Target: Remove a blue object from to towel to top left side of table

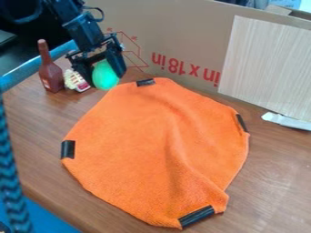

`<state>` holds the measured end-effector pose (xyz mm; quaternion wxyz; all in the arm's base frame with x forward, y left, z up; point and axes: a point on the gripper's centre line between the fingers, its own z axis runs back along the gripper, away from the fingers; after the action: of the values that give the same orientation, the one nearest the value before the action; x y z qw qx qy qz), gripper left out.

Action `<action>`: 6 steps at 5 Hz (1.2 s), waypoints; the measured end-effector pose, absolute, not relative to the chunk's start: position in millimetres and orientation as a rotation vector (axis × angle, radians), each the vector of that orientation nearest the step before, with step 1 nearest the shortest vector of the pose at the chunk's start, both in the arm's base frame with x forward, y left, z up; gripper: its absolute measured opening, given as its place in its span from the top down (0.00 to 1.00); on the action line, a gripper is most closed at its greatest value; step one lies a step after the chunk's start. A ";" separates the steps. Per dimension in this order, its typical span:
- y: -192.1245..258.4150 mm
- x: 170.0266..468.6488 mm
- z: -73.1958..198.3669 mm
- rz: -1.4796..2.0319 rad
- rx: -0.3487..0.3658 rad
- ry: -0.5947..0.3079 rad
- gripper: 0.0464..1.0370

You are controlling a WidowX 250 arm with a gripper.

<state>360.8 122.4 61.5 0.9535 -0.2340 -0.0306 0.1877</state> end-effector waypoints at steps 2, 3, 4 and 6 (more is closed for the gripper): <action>139.6 408.2 66.1 0.462 -0.479 -0.190 0.15; 150.6 427.8 61.4 0.523 -0.474 -0.204 0.15; 161.6 443.5 56.0 0.582 -0.417 -0.213 0.15; 180.6 447.2 41.6 0.650 -0.321 -0.225 0.15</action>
<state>447.2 180.6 41.6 0.9289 -0.1566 -0.1098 0.3171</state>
